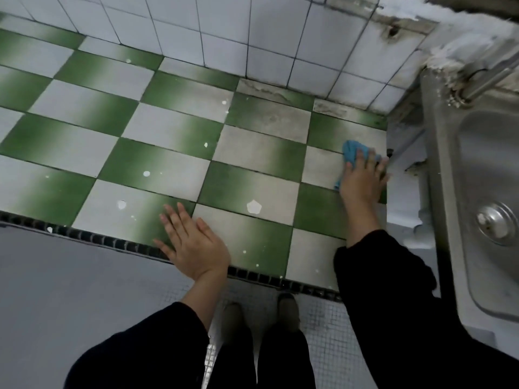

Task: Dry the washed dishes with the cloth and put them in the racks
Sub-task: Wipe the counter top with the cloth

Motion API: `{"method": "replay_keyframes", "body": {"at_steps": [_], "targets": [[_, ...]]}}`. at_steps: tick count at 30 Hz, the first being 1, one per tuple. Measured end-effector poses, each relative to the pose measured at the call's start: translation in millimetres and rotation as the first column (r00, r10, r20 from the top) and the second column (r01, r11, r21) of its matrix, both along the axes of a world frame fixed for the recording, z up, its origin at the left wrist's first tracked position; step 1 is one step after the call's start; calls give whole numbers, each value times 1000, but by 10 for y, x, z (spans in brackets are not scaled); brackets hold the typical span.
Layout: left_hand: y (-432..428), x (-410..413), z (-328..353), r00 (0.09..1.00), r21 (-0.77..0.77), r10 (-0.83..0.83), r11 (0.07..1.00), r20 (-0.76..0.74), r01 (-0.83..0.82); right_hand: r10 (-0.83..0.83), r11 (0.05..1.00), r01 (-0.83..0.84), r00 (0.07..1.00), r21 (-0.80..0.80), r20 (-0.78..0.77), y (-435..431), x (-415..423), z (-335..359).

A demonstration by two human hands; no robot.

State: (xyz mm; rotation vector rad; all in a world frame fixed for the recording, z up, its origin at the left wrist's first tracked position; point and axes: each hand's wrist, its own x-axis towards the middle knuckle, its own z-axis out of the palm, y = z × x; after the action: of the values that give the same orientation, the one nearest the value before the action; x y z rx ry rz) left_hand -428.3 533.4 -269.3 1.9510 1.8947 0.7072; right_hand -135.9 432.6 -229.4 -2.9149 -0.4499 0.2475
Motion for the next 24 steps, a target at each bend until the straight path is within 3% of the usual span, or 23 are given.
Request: {"method": "replay_keyframes", "body": {"at_steps": [3, 6, 8, 9, 11, 13, 16, 21, 24], "targets": [[-3, -4, 6, 1000, -1, -3, 1000, -4, 3, 291, 957, -291, 957, -14, 8, 271, -481, -40], [-1, -12, -11, 1000, 1, -8, 1000, -5, 8, 600, 799, -601, 799, 22, 37, 37, -1260, -119], [2, -10, -17, 1000, -1, -18, 1000, -21, 18, 686, 725, -688, 725, 16, 69, -343, -1680, -175], [1, -7, -15, 999, -5, -22, 1000, -25, 22, 679, 732, -681, 731, 12, 60, -557, -1755, -199], [-8, -3, -5, 999, -9, -27, 1000, -27, 27, 527, 849, -528, 848, 0, 50, -937, -1670, -222], [-18, 4, 5, 999, -11, -25, 1000, -26, 25, 230, 973, -230, 973, 2, 33, -1102, -1404, -185], [-14, 4, 1, 999, -9, -25, 1000, -19, 25, -102, 994, 102, 995, 28, -7, -854, -930, -102], [-8, -10, -36, 1000, 15, -24, 1000, -10, 25, -250, 967, 250, 968, 57, 4, 63, 7, 30], [-7, -3, -53, 1000, 18, -23, 1000, -11, 24, -206, 977, 207, 978, 43, -27, 573, 434, 72]]}}
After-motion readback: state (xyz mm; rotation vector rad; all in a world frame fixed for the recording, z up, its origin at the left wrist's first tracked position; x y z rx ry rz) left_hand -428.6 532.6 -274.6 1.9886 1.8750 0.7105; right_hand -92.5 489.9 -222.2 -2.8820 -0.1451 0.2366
